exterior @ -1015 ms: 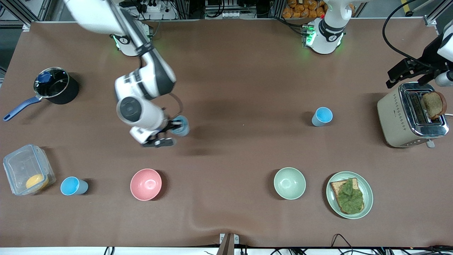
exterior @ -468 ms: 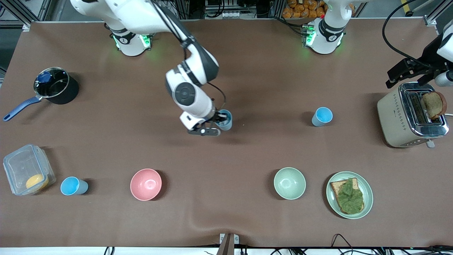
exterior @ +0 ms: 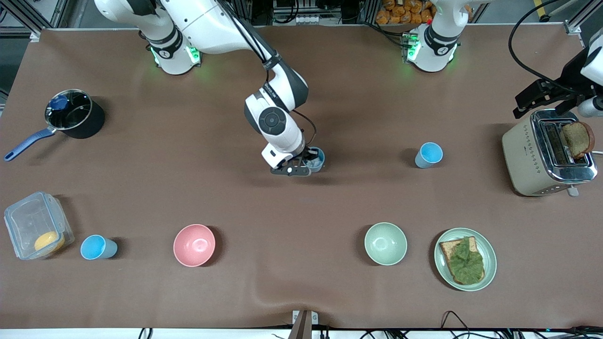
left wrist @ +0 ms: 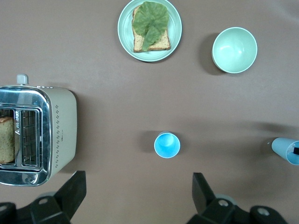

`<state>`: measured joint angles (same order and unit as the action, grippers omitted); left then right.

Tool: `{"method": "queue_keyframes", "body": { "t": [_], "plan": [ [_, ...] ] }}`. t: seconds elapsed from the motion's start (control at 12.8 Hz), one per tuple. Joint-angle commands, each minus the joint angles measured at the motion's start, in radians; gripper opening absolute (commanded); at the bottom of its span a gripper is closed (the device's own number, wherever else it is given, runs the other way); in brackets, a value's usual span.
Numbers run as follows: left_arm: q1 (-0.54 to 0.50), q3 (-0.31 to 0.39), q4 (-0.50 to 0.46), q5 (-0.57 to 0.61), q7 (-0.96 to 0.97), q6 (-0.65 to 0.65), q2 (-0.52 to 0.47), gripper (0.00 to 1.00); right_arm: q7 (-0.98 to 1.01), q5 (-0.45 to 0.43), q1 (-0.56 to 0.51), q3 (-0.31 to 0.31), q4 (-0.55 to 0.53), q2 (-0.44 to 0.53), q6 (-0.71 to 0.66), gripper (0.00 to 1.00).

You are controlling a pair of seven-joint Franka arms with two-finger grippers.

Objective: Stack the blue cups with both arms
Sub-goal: 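Carry the tissue cup to the table middle and open the right gripper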

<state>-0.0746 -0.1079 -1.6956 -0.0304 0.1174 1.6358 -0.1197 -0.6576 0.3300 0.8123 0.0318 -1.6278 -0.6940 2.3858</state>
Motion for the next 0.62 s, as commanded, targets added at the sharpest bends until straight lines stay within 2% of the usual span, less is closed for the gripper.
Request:
{"method": "queue_keyframes", "body": {
  "t": [0.0, 0.08, 0.23, 0.55],
  "plan": [
    [-0.008, -0.022, 0.017, 0.006, 0.01, -0.017, 0.003, 1.0, -0.013, -0.019, 0.008, 0.019, 0.025, 0.027, -0.031, 1.0],
    [-0.011, -0.041, 0.016, 0.007, 0.01, -0.017, 0.003, 1.0, -0.013, -0.019, 0.005, 0.022, 0.025, 0.057, -0.072, 1.0],
    [-0.01, -0.047, 0.013, 0.007, 0.007, -0.017, 0.008, 1.0, -0.005, -0.02, 0.001, 0.08, 0.049, 0.147, -0.222, 1.0],
    [0.001, -0.053, 0.016, 0.004, 0.01, -0.016, 0.057, 1.0, 0.05, -0.02, -0.005, 0.277, 0.186, 0.252, -0.587, 1.0]
  ]
}}
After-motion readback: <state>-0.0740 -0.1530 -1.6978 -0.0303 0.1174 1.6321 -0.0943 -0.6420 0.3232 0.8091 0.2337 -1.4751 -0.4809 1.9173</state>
